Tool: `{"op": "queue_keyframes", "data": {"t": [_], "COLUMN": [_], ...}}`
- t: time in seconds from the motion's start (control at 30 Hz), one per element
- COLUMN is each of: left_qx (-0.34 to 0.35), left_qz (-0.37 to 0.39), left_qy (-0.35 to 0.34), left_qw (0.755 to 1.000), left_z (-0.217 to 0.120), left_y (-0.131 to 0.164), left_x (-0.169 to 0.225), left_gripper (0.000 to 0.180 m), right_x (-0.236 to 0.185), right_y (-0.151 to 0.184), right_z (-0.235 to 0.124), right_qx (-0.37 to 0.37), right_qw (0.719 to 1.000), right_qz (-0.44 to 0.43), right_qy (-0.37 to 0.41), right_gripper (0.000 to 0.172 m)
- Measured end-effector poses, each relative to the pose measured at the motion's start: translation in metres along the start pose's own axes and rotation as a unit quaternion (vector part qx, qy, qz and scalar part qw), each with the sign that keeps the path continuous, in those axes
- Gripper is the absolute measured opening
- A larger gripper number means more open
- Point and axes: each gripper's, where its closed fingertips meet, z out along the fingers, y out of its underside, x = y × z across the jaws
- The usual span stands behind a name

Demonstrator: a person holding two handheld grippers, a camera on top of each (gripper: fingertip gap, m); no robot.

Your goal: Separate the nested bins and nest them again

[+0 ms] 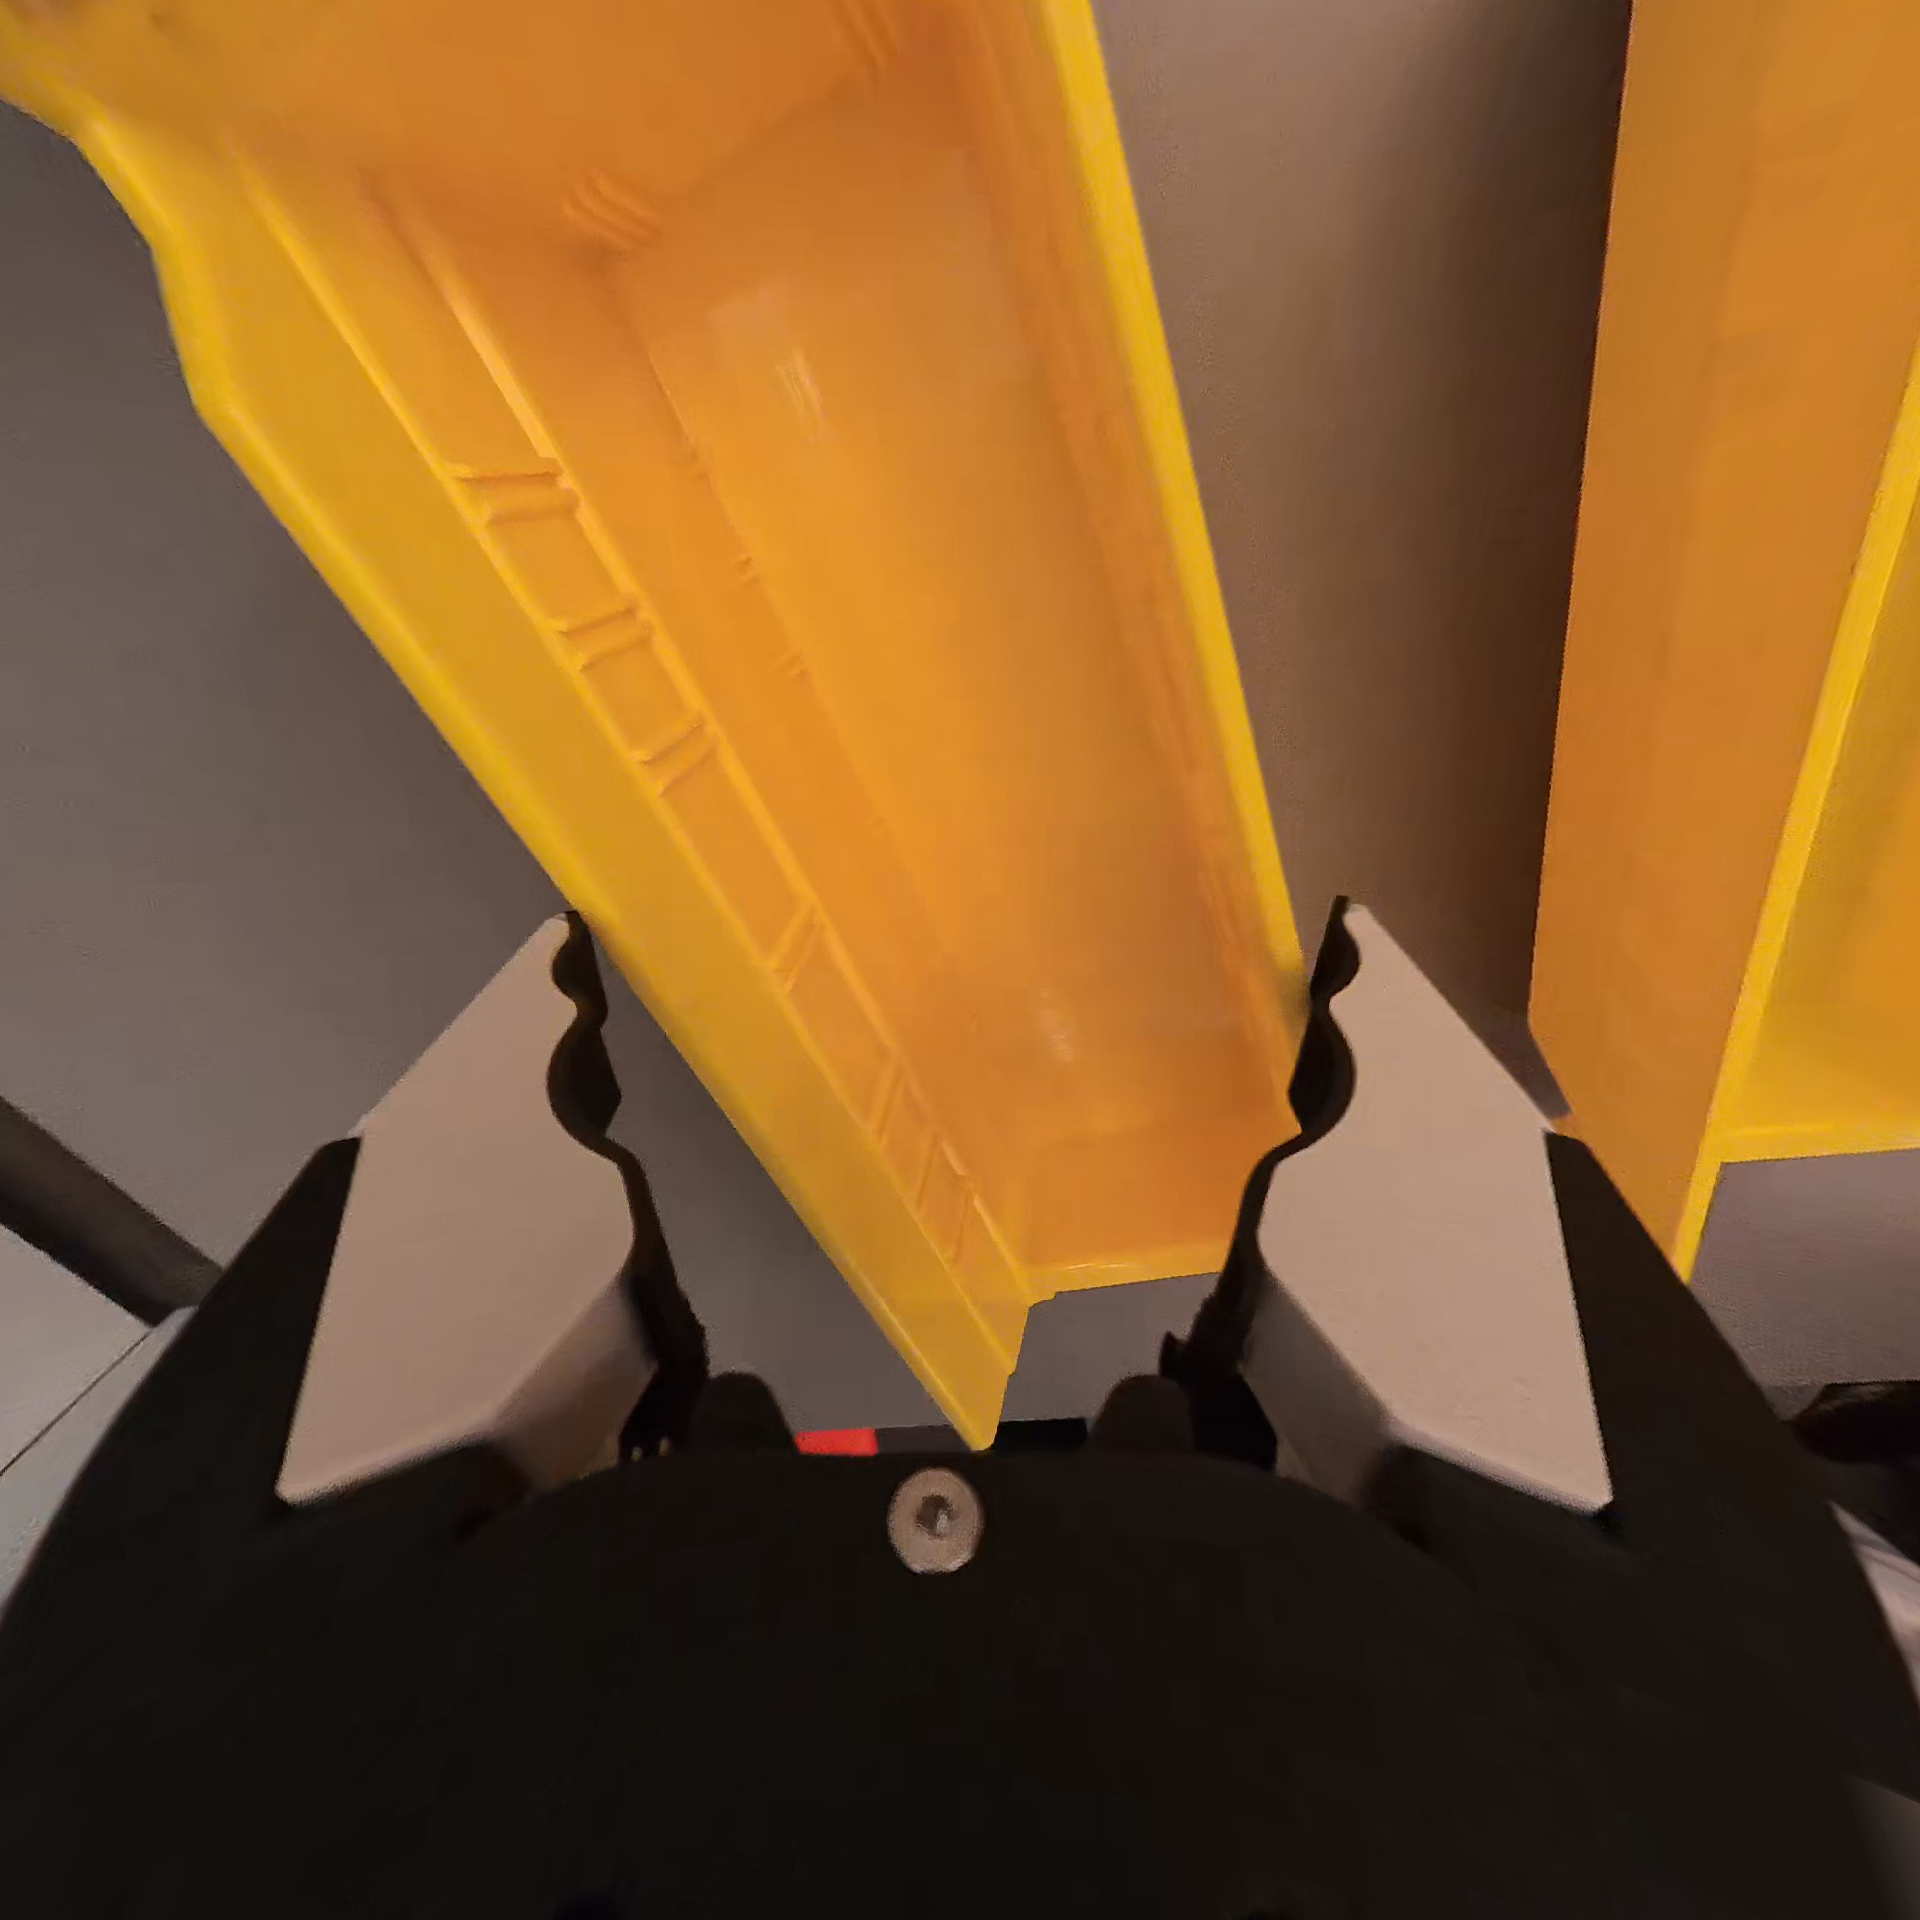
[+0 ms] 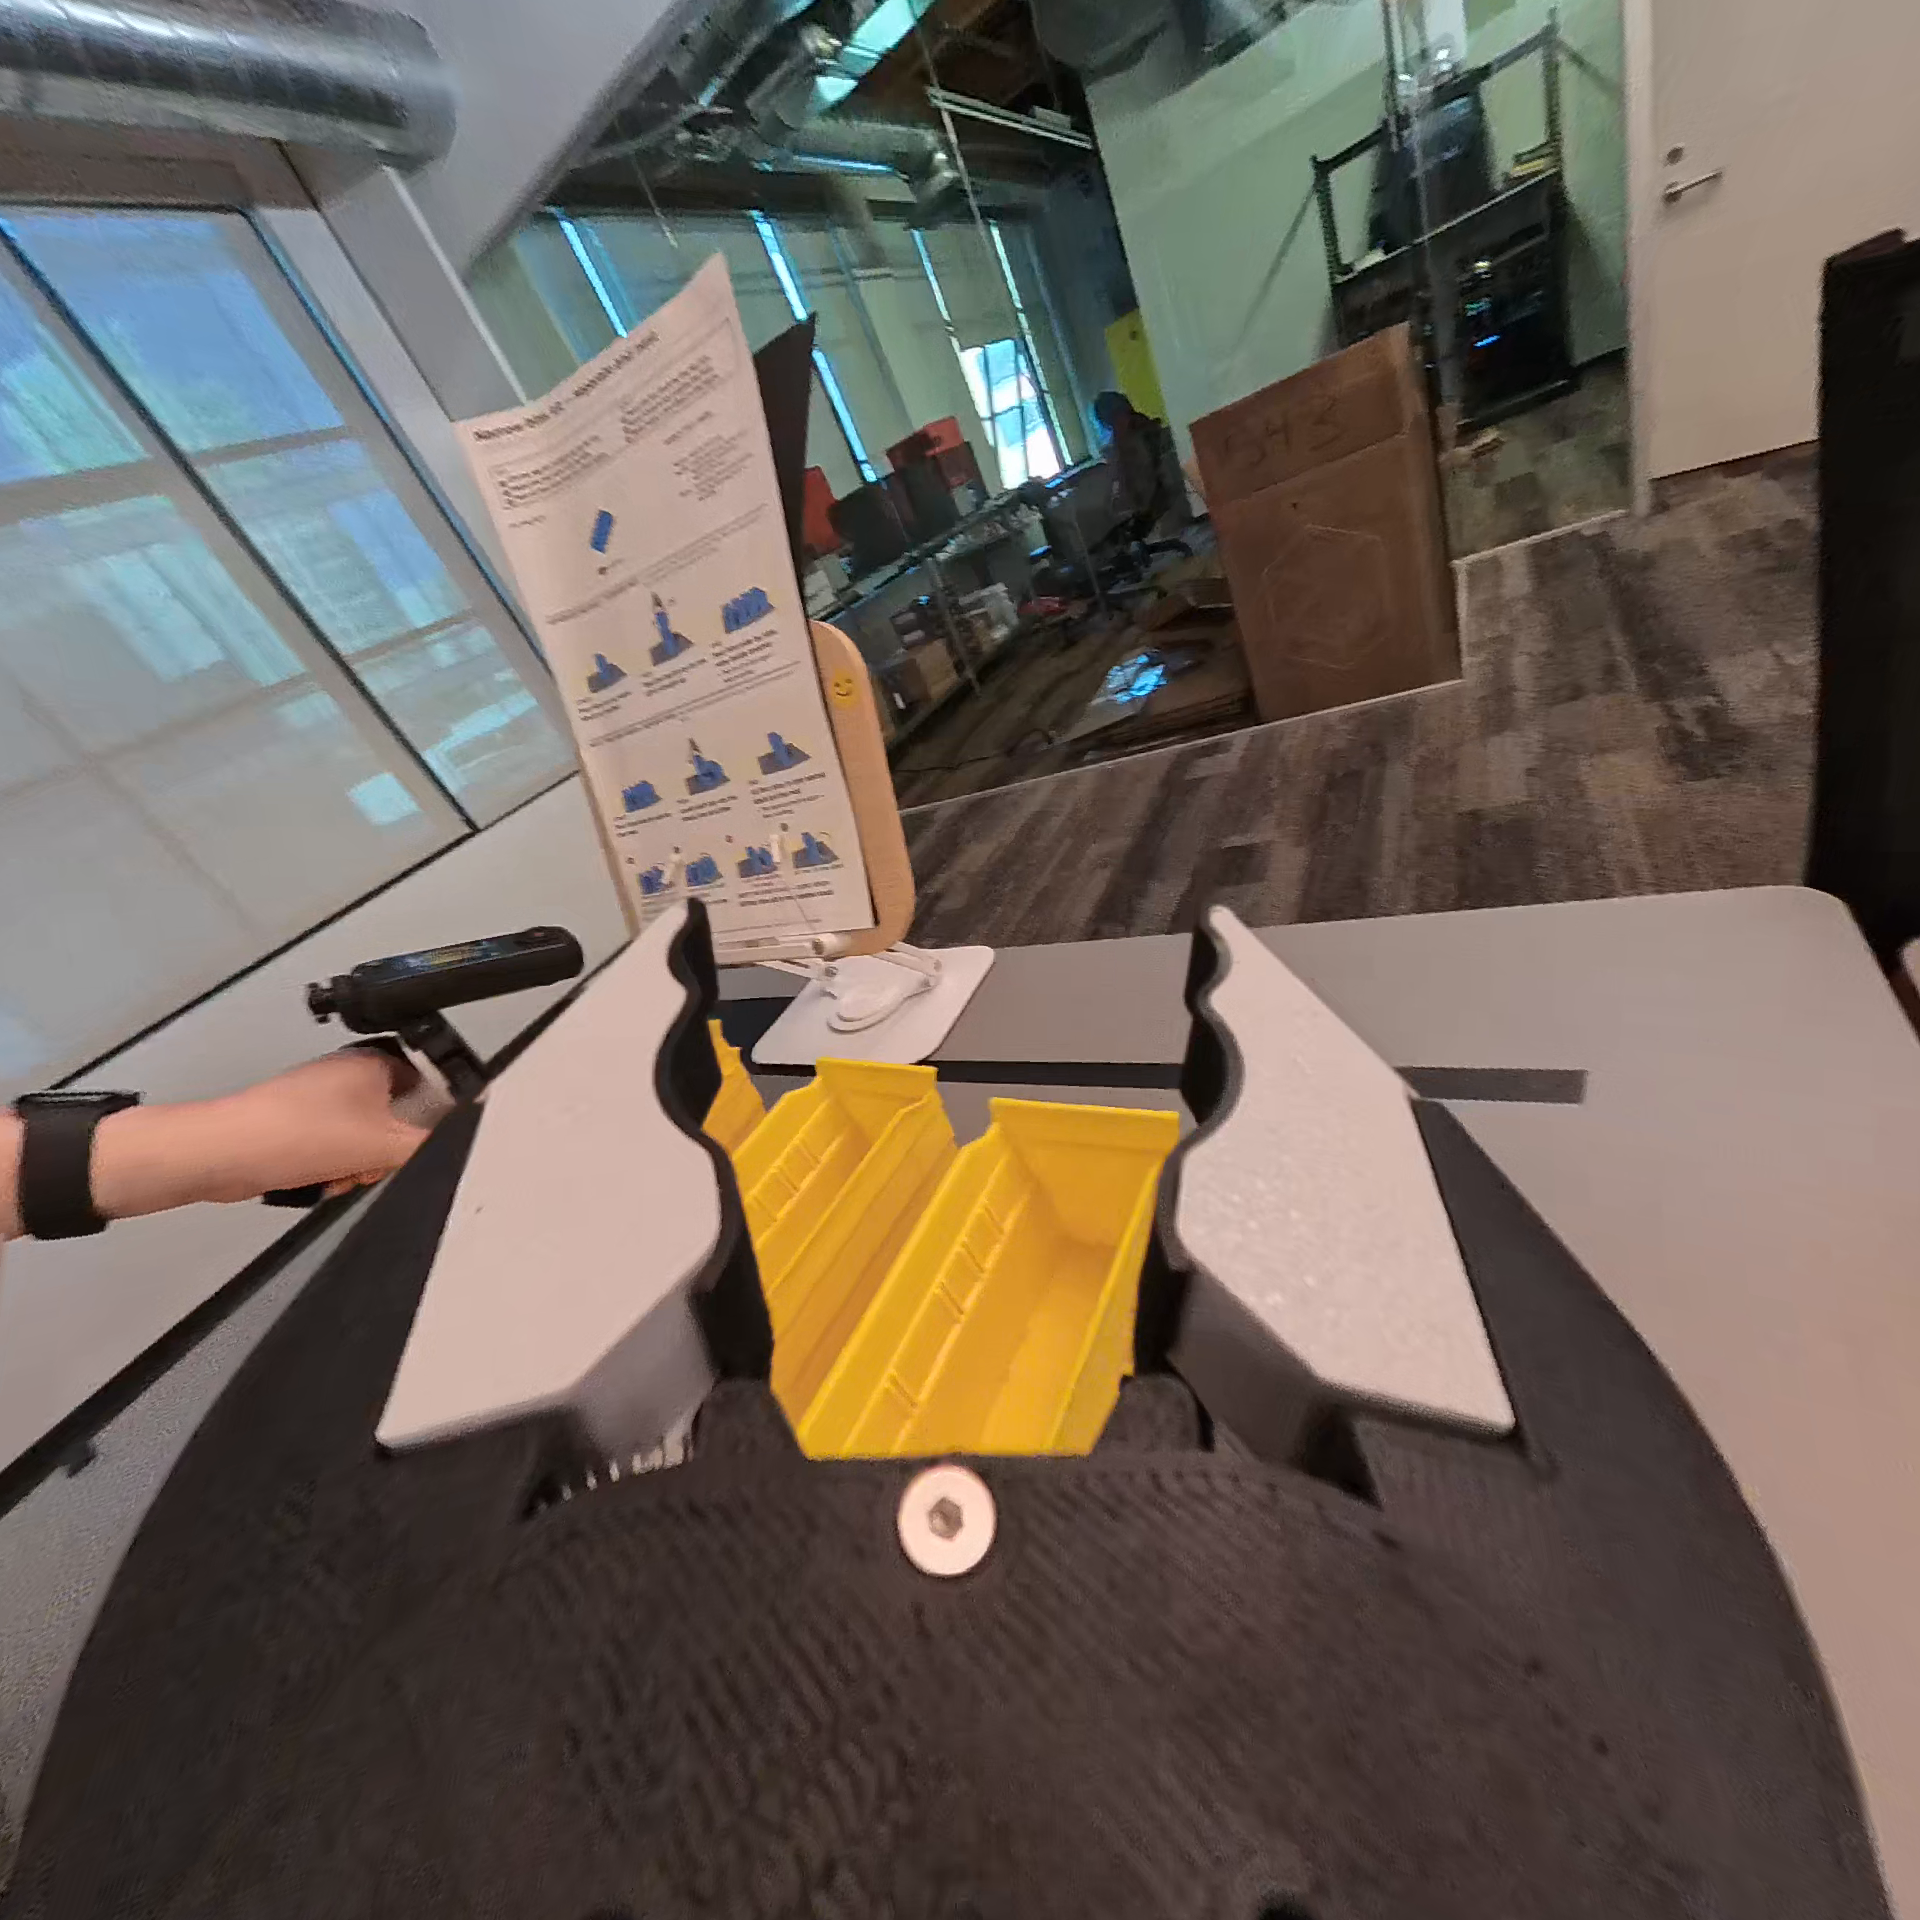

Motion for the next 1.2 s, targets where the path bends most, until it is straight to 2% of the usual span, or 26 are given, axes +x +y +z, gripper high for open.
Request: {"op": "queue_keyframes", "data": {"t": [0.5,0.53,0.57,0.63,0.67,0.77,0.83,0.87,0.9,1.07,1.2], "left_qx": [-0.034,-0.035,-0.034,-0.002,0.001,-0.004,-0.004,0.003,0.005,-0.035,-0.068], "left_qz": [0.017,0.018,0.01,0.01,0.026,0.046,0.037,0.029,0.022,-0.032,-0.028], "left_qy": [-0.023,0.002,0.083,0.063,0.038,-0.029,-0.029,-0.046,-0.062,-0.04,-0.036], "left_qw": [0.999,0.999,0.996,0.998,0.999,0.999,0.999,0.999,0.998,0.998,0.997], "left_z": [-0.016,-0.018,-0.025,-0.035,-0.038,-0.042,-0.042,-0.042,-0.04,-0.019,0.002], "left_y": [-0.001,-0.002,-0.003,-0.015,-0.017,-0.017,-0.015,-0.015,-0.015,-0.003,0.003], "left_x": [0.008,0.016,0.041,0.034,0.027,0.006,0.004,-0.003,-0.009,-0.009,-0.002], "left_gripper": [0.11,0.09,0.01,0.006,0.019,0.08,0.093,0.118,0.135,0.15,0.145], "right_x": [-0.005,-0.004,-0.003,-0.002,-0.001,0.001,0.004,0.005,0.006,0.007,0.006], "right_y": [0.014,0.014,0.015,0.014,0.014,0.013,0.012,0.012,0.013,0.017,0.019], "right_z": [0.014,0.015,0.015,0.014,0.013,0.011,0.01,0.01,0.01,0.012,0.014], "right_qx": [-0.033,-0.033,-0.034,-0.033,-0.032,-0.031,-0.027,-0.028,-0.029,-0.039,-0.044], "right_qw": [0.999,0.999,0.999,0.999,0.999,1.0,1.0,1.0,1.0,0.999,0.999], "right_qz": [-0.008,-0.007,-0.005,-0.003,-0.001,0.003,0.007,0.008,0.01,0.013,0.011], "right_qy": [-0.006,-0.006,-0.006,-0.005,-0.005,-0.004,-0.003,-0.003,-0.002,-0.002,-0.003], "right_gripper": [0.09,0.09,0.09,0.09,0.09,0.09,0.09,0.09,0.09,0.09,0.09]}}
